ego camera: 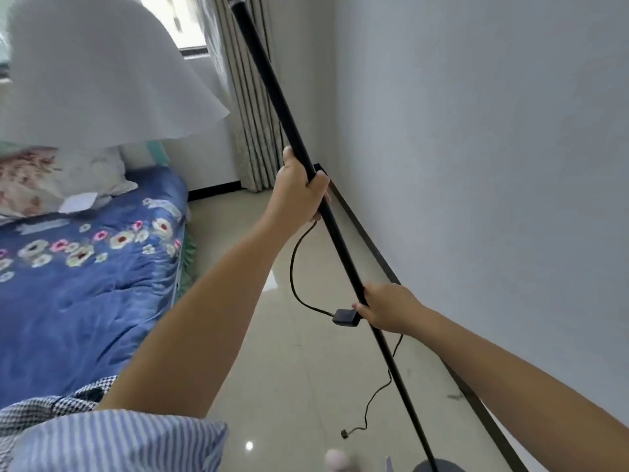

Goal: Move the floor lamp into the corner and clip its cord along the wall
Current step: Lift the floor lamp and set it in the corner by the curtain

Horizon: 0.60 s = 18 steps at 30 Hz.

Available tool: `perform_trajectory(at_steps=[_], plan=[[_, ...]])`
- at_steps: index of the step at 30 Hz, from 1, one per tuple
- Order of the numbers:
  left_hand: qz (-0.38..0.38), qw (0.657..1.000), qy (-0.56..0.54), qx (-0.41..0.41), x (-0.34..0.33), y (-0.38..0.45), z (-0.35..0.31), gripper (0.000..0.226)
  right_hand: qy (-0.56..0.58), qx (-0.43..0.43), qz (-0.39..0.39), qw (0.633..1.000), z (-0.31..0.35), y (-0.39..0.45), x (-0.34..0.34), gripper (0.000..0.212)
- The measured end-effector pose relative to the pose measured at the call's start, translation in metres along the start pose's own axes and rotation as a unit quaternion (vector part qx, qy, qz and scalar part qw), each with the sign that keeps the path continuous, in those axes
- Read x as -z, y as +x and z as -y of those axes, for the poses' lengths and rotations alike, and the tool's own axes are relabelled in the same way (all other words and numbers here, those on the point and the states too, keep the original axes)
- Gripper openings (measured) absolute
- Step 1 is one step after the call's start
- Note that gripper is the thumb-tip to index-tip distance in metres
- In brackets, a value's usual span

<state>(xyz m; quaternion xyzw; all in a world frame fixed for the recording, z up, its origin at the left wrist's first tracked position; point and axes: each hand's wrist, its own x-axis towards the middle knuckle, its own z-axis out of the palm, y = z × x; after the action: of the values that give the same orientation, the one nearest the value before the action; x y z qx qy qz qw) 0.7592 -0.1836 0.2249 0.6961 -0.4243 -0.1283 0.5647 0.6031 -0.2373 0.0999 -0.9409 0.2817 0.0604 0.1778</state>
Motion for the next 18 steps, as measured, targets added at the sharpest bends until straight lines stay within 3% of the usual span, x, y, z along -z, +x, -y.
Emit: perform_trajectory(at_steps=[9, 18], plan=[[-0.063, 0.997, 0.028, -0.035, 0.087, 0.189, 0.069, 0.024, -0.006, 0.071, -0.016, 0.997, 0.05, 0.236, 0.06, 0.028], [-0.073, 0.996, 0.027, -0.048, 0.168, 0.412, 0.168, 0.022, -0.018, 0.059, -0.027, 0.998, 0.097, 0.492, 0.115, 0.024]])
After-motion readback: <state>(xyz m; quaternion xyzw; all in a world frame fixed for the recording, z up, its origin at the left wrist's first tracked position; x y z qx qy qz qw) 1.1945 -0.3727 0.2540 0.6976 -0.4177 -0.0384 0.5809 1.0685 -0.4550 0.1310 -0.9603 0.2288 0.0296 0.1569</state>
